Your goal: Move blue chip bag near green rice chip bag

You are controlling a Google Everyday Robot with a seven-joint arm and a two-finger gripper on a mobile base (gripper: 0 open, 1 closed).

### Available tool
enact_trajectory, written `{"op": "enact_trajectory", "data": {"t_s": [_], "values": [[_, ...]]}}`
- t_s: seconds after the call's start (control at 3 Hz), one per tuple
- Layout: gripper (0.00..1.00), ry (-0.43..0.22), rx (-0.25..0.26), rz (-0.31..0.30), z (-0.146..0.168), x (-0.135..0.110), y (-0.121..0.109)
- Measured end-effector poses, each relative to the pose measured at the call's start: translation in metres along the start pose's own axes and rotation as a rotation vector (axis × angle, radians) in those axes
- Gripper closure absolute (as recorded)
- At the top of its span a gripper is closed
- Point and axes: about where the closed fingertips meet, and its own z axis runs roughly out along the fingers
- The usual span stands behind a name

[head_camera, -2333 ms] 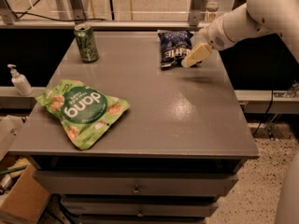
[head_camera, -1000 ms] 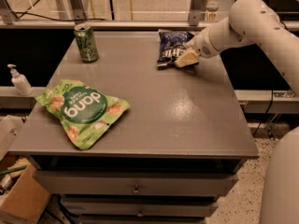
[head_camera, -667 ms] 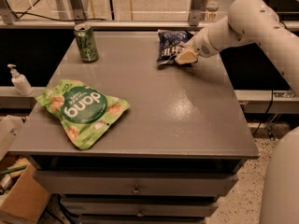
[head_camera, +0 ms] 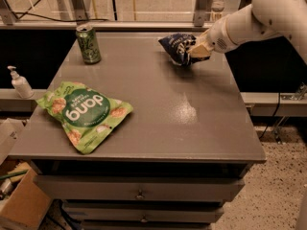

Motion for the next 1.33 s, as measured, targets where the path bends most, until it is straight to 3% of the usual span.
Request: {"op": "enact_trajectory", "data": {"t_s": [0.33,0.67,1.0,1.33], "values": [[1.0,-0.05,-0.054,-0.023,-0.034,-0.017,0.029],[1.0,-0.1,-0.121,-0.056,-0.067,-0.029,0.072],[1.0,-0.128,-0.196,-0.068,-0.083,-0.032,0.12],[1.0,-0.137,-0.293,-0.087,-0.079,-0.036,0.176]]}}
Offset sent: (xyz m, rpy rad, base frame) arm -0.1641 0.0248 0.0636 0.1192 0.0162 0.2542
